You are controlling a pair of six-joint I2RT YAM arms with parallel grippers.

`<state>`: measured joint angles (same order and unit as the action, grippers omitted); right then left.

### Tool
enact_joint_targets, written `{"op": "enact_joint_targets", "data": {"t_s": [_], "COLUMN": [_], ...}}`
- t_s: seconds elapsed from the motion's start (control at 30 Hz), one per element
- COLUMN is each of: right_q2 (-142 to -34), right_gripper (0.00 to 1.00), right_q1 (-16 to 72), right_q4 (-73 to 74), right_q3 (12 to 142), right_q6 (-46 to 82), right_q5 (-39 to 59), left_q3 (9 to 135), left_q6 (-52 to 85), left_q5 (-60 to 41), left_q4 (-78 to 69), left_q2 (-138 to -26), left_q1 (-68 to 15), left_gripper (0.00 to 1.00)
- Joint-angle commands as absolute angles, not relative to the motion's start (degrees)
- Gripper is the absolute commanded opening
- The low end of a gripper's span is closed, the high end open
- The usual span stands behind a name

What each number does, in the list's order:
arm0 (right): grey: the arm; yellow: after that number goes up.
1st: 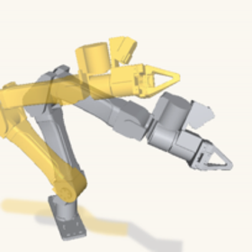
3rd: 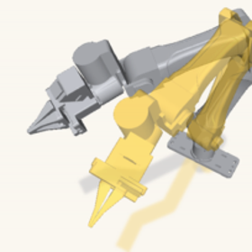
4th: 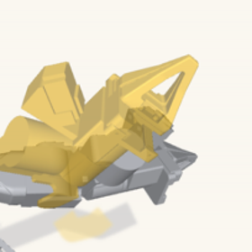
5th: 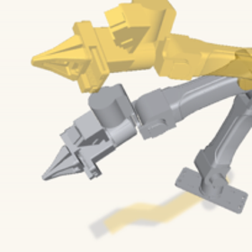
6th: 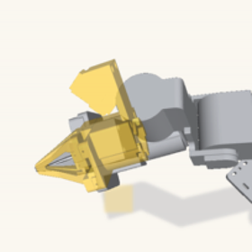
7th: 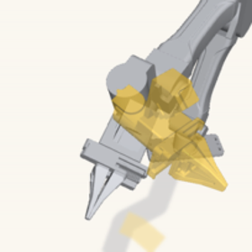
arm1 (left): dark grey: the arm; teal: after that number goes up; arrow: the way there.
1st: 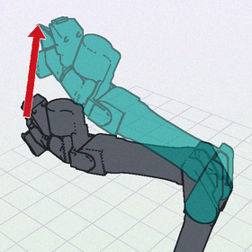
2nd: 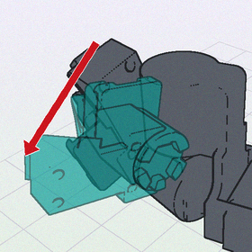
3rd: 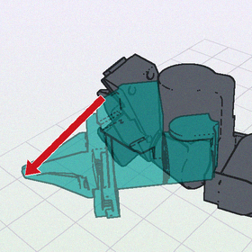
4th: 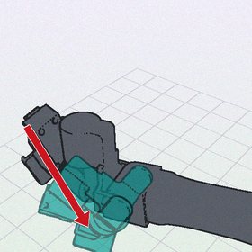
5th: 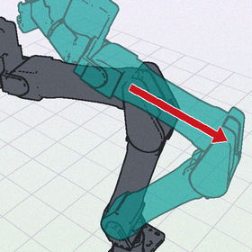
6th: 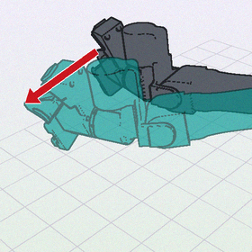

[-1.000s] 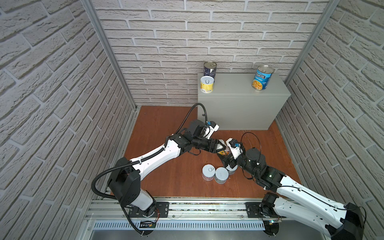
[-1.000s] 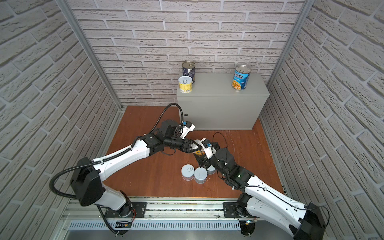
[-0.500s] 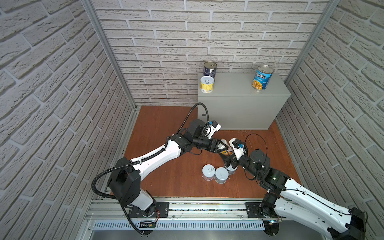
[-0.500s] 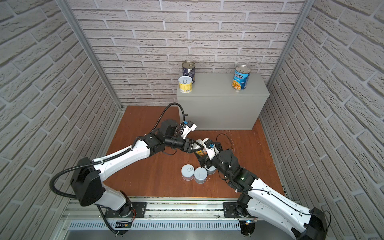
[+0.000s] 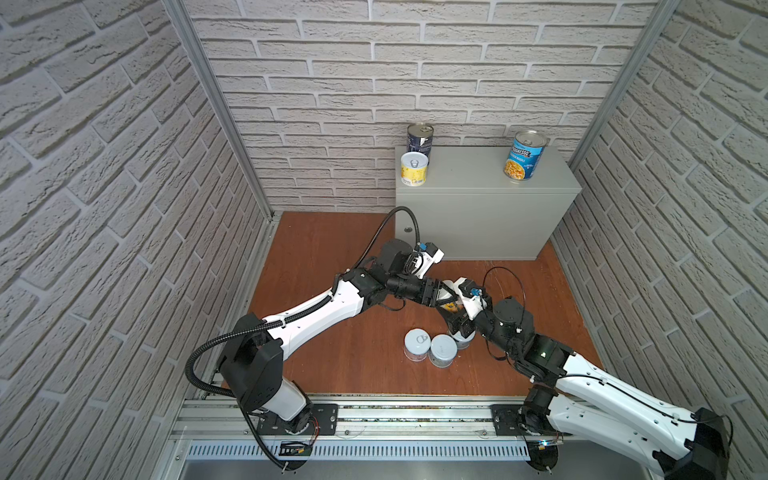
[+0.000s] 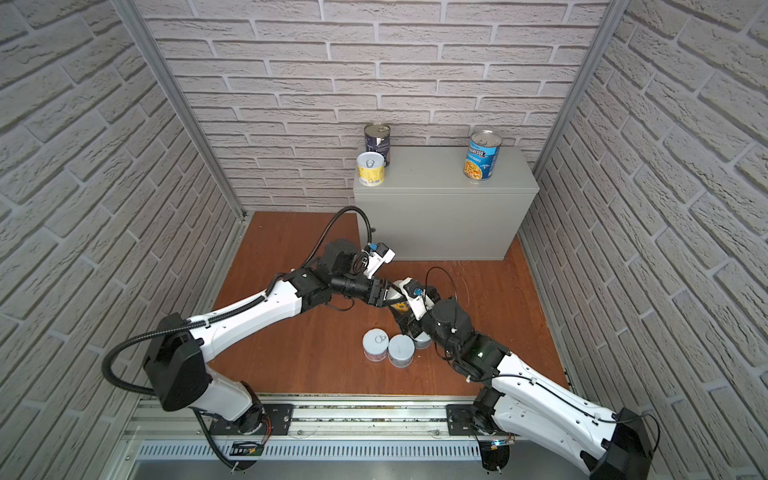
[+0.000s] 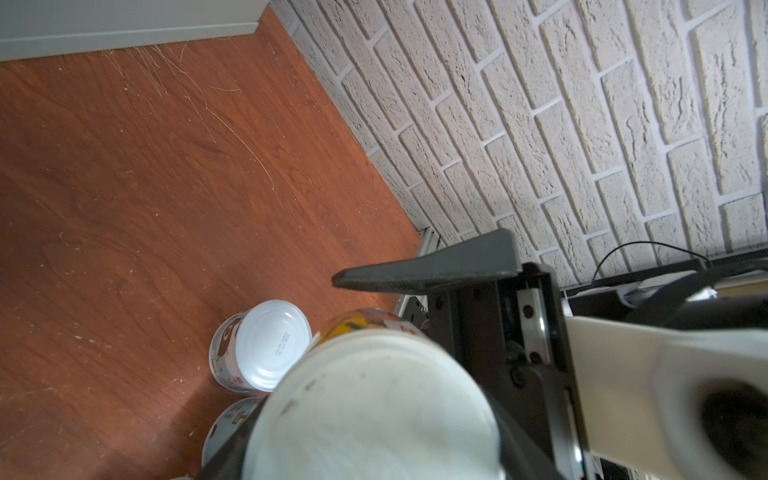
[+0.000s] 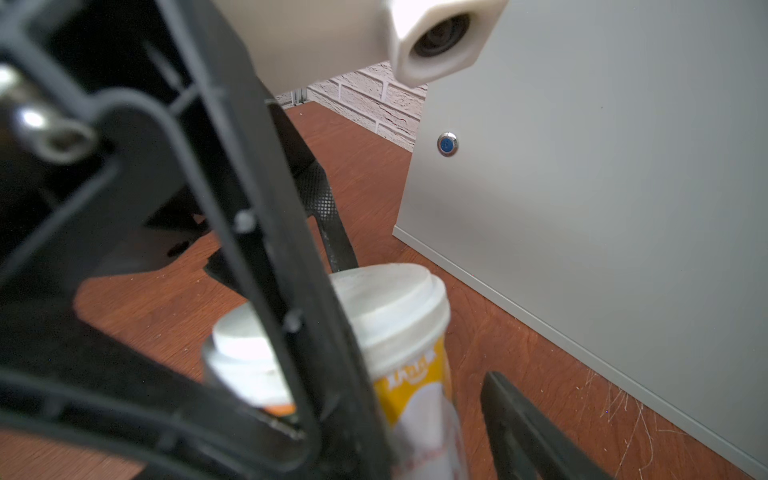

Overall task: Place and organize the canned foods onto the counter
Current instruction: 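Close the right gripper on the orange-print can and open the left gripper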

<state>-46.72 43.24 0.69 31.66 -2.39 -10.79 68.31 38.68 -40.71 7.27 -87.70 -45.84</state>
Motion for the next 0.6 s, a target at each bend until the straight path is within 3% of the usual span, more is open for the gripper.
{"op": "enact_joint_targets", "data": {"t_s": [0.0, 0.37, 0.47, 0.57], "right_q2": [-47.06, -47.24, -46.98, -46.59], "right_gripper": [0.84, 0.70, 0.67, 0.66], "right_q1": [43.01, 42.98, 42.99, 42.98], "right_q4": [4.92, 4.77, 4.66, 4.53], "right_q3": [32.33, 32.61, 32.52, 32.26], "right_q6": [-2.16, -1.26, -1.01, -0.40], "right_q5": [-14.23, -13.64, -13.96, -14.71], "left_q3": [68.91, 68.12, 68.03, 67.79], "left_q6": [38.80, 40.36, 40.47, 41.07], "left_q5": [-44.10, -44.23, -43.94, -43.19], "left_q4": [3.75, 1.08, 0.71, 0.33], "left_q2": [-88.30, -89.49, -89.43, -89.47], "left_q1": [-46.41, -46.47, -46.43, -46.17], "left_gripper": [0.55, 0.56, 0.62, 0.75]}}
